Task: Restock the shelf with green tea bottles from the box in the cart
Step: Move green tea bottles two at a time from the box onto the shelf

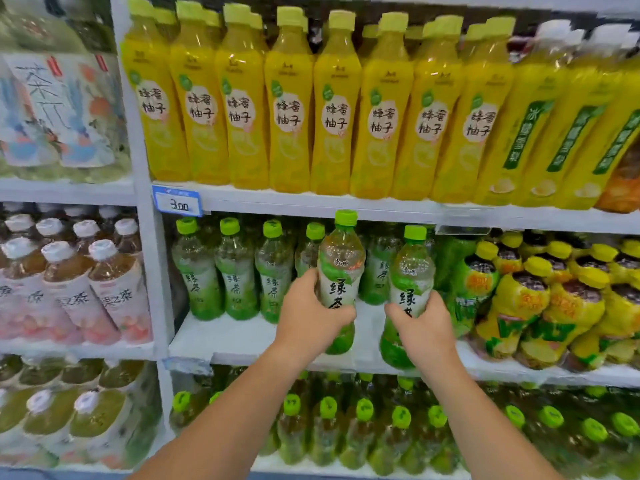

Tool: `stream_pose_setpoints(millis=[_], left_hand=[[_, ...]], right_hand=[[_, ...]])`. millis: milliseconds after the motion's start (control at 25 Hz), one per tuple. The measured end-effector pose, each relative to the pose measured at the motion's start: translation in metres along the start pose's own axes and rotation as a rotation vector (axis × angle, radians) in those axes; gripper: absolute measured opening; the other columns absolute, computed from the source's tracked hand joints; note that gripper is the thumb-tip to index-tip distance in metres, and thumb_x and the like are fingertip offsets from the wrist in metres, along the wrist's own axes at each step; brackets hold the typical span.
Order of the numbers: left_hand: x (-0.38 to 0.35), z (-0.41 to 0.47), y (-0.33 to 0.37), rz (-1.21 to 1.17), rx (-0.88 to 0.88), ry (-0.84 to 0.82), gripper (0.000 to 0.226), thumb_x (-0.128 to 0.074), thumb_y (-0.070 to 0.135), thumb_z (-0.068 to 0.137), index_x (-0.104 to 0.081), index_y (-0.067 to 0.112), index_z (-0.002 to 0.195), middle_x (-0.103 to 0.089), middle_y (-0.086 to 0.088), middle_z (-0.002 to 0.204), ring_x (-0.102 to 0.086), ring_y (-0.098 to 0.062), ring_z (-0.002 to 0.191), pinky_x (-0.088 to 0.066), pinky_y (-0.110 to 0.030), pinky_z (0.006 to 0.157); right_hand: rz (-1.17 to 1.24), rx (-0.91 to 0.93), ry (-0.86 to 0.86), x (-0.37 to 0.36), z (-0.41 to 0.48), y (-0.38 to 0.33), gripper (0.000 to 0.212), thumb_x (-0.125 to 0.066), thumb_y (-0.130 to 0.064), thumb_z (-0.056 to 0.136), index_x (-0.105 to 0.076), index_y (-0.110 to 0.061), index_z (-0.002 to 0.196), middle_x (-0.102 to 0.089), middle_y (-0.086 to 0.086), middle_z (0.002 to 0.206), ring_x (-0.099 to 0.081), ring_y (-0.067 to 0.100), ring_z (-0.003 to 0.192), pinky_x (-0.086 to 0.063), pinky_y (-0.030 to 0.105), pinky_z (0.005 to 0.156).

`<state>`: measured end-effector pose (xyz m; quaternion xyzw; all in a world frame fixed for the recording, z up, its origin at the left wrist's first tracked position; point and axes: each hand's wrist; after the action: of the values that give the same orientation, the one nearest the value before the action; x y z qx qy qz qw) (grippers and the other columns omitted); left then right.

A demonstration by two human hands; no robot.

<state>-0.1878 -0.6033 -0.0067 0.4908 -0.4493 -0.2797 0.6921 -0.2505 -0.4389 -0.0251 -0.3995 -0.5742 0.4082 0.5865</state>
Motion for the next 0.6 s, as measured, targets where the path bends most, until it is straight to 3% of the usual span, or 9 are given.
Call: stream_pose_setpoints(millis=[80, 160, 320, 480, 600], left_hand=[[-0.016, 0.014, -0.027, 0.023, -0.075, 0.022, 0.037, -0.082, 0.02, 0.066, -0.064, 0.033, 0.095, -0.07, 0.008, 0.09, -0.067, -0.004, 0.077, -0.047, -0.015, 0.058], [-0.03, 0.023, -0.049, 0.043, -0.165, 0.054, 0.037, -0.08, 0.025, 0.063, -0.062, 0.036, 0.093, -0.067, 0.005, 0.093, -0.065, -0.008, 0.08, -0.046, -0.016, 0.06], [-0.046, 0.03, -0.07, 0.039, -0.275, 0.113, 0.03, -0.077, 0.03, 0.063, -0.06, 0.035, 0.087, -0.066, 0.003, 0.088, -0.065, -0.016, 0.081, -0.054, -0.031, 0.066], [-0.055, 0.025, -0.081, -0.016, -0.295, 0.127, 0.029, -0.08, 0.013, 0.069, -0.062, 0.026, 0.088, -0.069, 0.008, 0.075, -0.064, -0.001, 0.064, -0.05, -0.018, 0.055], [-0.063, 0.02, -0.085, -0.067, -0.338, 0.132, 0.038, -0.081, 0.009, 0.073, -0.063, 0.028, 0.101, -0.071, 0.013, 0.086, -0.066, 0.005, 0.075, -0.052, -0.013, 0.062]], right_hand=[[0.018, 0.049, 0.03, -0.017, 0.017, 0.025, 0.055, -0.075, -0.026, 0.081, -0.052, -0.012, 0.128, -0.067, 0.002, 0.107, -0.064, 0.024, 0.099, -0.053, 0.043, 0.088], [0.042, 0.137, 0.047, -0.028, 0.027, 0.046, 0.052, -0.074, -0.025, 0.081, -0.052, -0.013, 0.127, -0.066, 0.002, 0.109, -0.062, 0.021, 0.099, -0.052, 0.04, 0.088], [0.055, 0.301, 0.062, -0.038, 0.032, 0.071, 0.037, -0.073, -0.017, 0.084, -0.054, -0.017, 0.116, -0.065, -0.006, 0.097, -0.059, -0.001, 0.078, -0.043, 0.01, 0.063], [0.112, 0.379, 0.045, -0.041, 0.04, 0.087, 0.037, -0.073, -0.013, 0.086, -0.053, -0.02, 0.116, -0.066, -0.01, 0.098, -0.062, -0.013, 0.077, -0.047, 0.003, 0.061], [0.141, 0.388, 0.009, -0.042, 0.045, 0.092, 0.039, -0.073, -0.014, 0.087, -0.05, -0.021, 0.118, -0.067, -0.011, 0.1, -0.063, -0.014, 0.078, -0.048, 0.004, 0.061]])
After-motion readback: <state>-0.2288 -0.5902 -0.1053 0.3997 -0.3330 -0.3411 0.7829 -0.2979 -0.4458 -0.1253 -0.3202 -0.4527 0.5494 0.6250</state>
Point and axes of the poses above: each hand's wrist, its own z-axis towards the middle knuckle, its own x-axis out of the back of the hand, y = z × x
